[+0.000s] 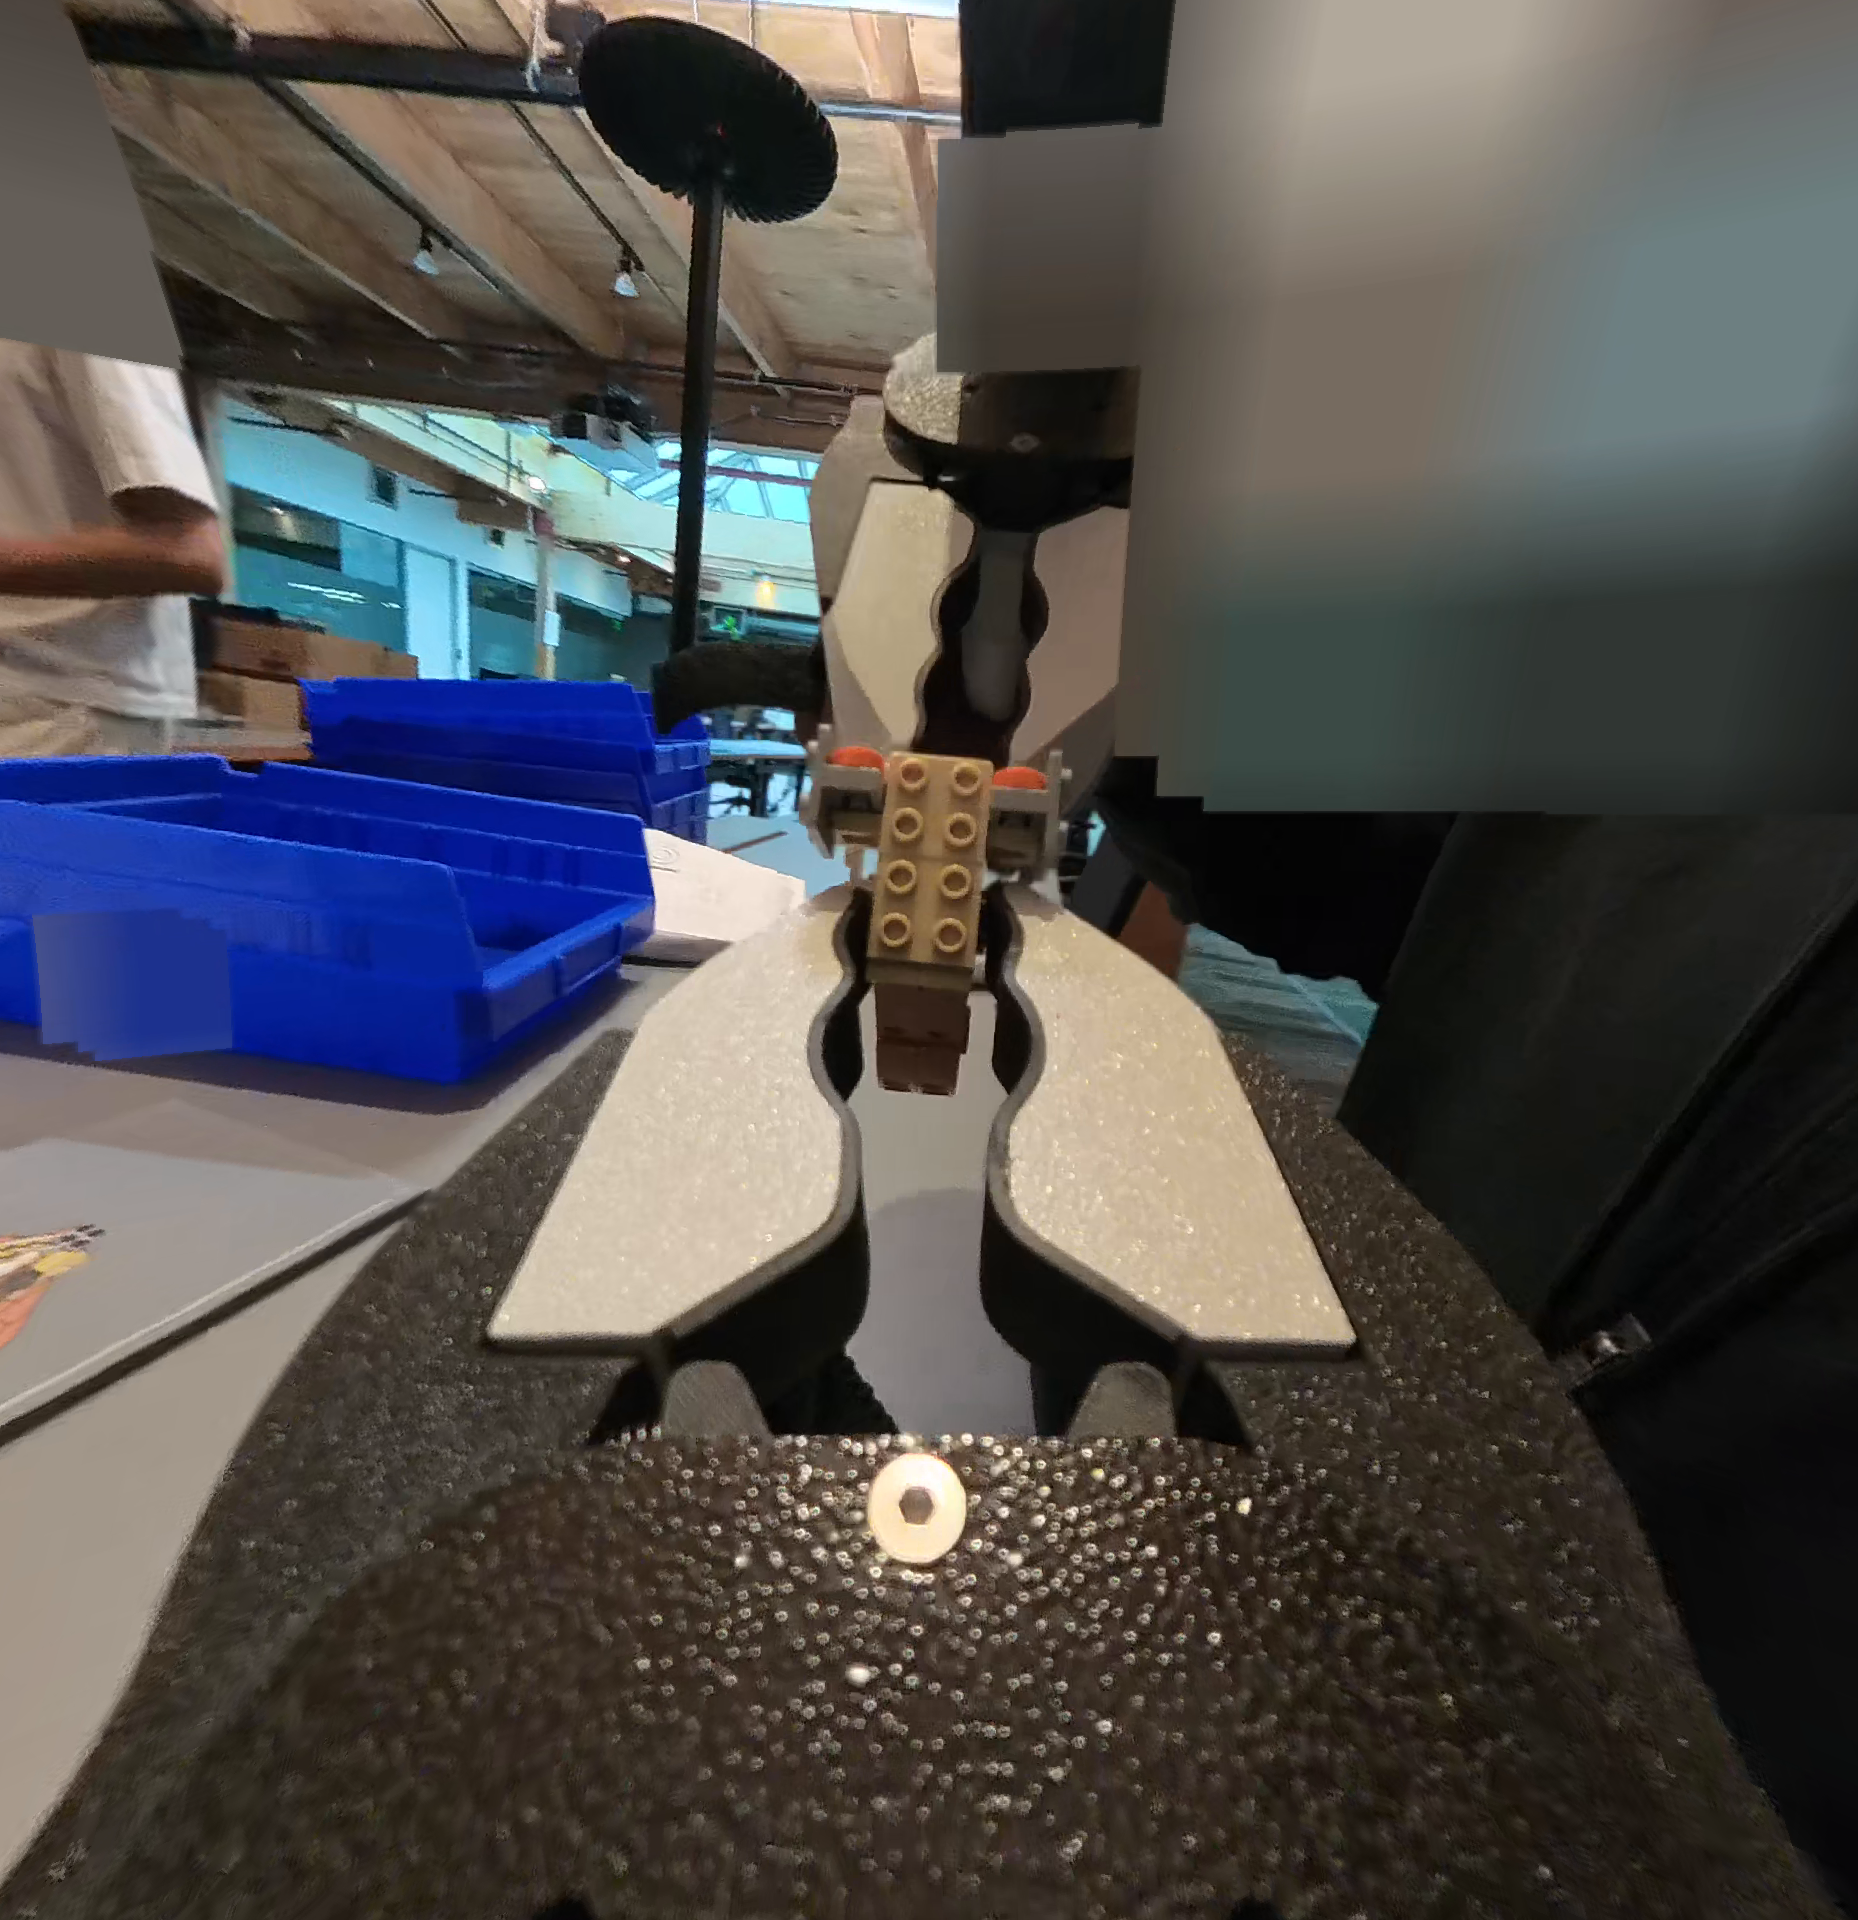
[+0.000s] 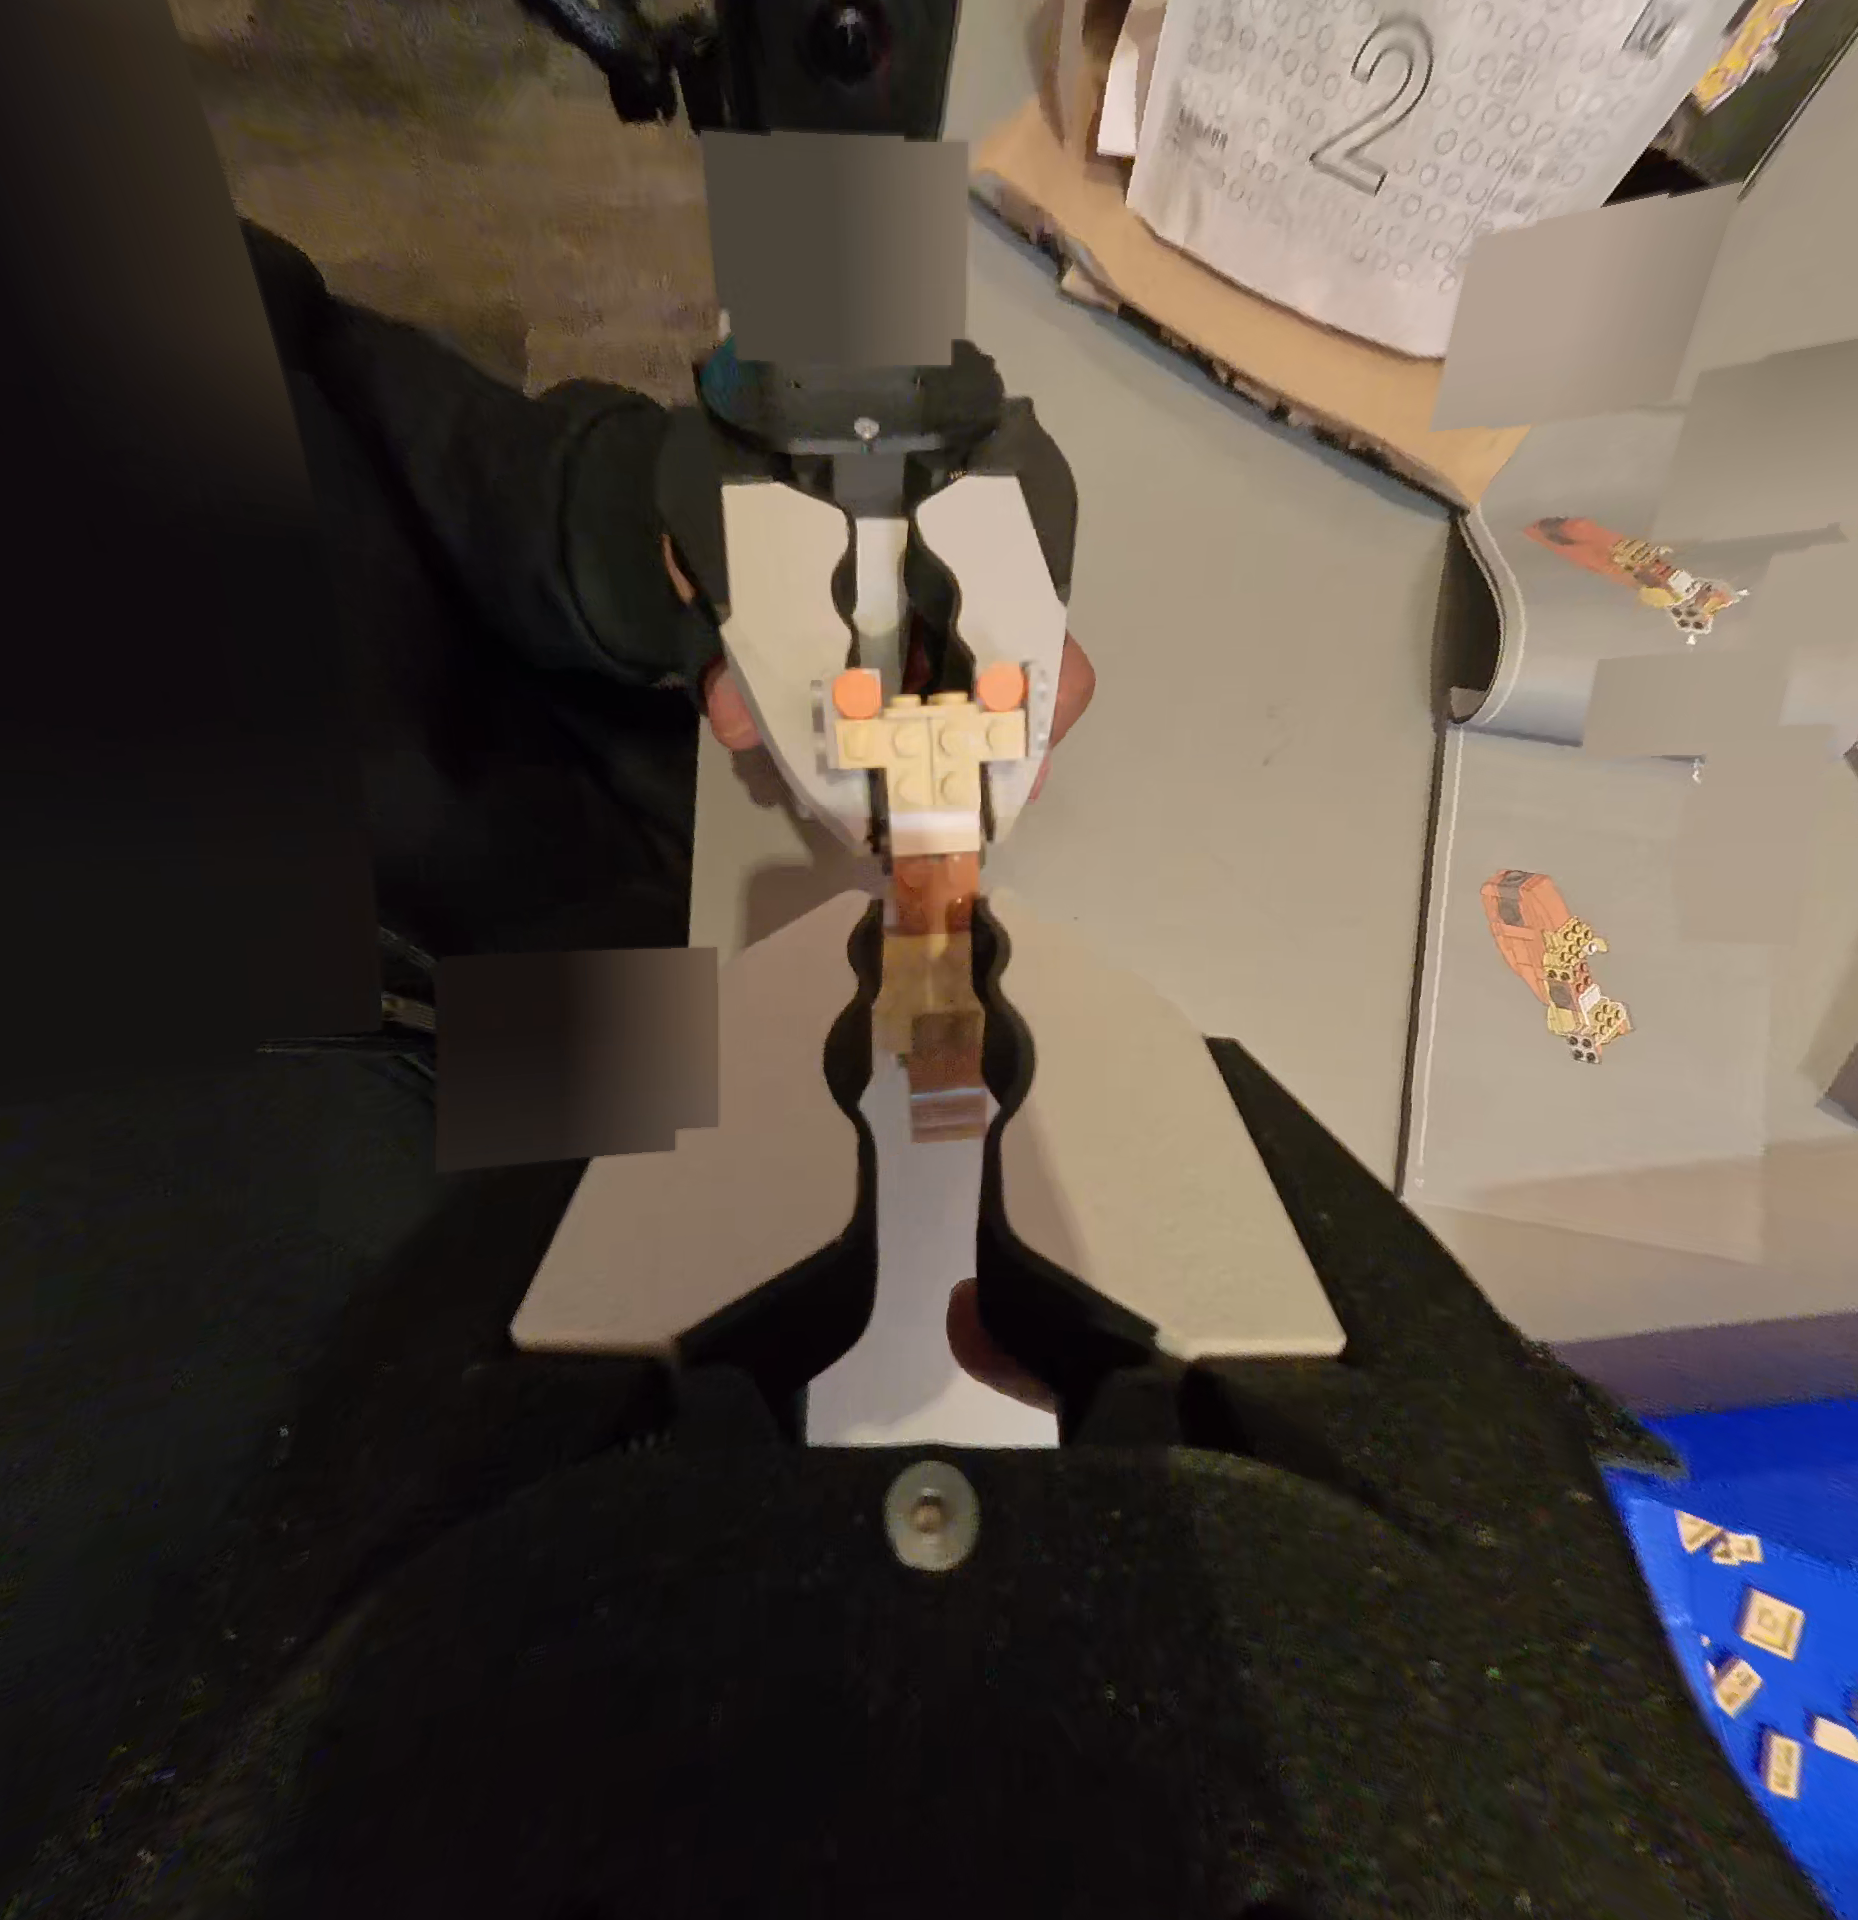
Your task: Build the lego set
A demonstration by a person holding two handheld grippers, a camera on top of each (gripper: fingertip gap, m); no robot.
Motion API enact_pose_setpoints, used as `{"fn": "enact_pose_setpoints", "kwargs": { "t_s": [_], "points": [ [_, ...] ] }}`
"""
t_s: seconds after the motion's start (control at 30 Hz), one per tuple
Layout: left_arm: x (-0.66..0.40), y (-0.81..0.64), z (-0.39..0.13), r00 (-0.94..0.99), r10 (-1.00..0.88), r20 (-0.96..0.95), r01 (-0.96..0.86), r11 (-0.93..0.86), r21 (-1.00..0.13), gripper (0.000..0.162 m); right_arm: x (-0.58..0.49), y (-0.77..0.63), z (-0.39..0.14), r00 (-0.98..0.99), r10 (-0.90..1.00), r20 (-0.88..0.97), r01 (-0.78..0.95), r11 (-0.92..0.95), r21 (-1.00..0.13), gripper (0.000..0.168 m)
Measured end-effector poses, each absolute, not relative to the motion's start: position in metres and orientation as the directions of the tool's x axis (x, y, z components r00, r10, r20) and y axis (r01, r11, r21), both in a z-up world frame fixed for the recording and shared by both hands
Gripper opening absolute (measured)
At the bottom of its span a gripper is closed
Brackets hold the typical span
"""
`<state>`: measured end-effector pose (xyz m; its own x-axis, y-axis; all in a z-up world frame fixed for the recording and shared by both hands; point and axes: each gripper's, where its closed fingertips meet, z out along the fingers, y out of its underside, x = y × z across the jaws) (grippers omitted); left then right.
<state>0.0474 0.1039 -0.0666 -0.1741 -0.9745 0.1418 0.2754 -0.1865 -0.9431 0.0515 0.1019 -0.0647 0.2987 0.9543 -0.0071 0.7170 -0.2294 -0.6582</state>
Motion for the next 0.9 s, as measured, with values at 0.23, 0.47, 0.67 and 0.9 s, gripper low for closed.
{"fn": "enact_pose_setpoints", "kwargs": {
  "t_s": [0.23, 0.47, 0.67, 0.9],
  "points": [
    [0.047, 0.098, -0.070, -0.153, -0.985, 0.076, 0.298, -0.119, -0.947, 0.020, 0.044, 0.098, -0.031, 0.288, 0.954, 0.080, 0.611, -0.119, -0.783, 0.000],
    [0.049, 0.095, -0.072, -0.129, -0.992, 0.010, 0.270, -0.045, -0.962, 0.020, 0.037, 0.099, -0.051, 0.239, 0.967, 0.084, 0.674, -0.103, -0.731, 0.000],
    [0.051, 0.094, -0.077, -0.113, -0.993, -0.040, 0.224, 0.014, -0.974, 0.020, 0.037, 0.099, -0.059, 0.236, 0.970, 0.051, 0.667, -0.124, -0.735, 0.000],
    [0.056, 0.091, -0.075, -0.120, -0.990, -0.068, 0.201, 0.042, -0.979, 0.020, 0.037, 0.098, -0.058, 0.246, 0.969, 0.034, 0.642, -0.136, -0.755, 0.000]
  ]
}}
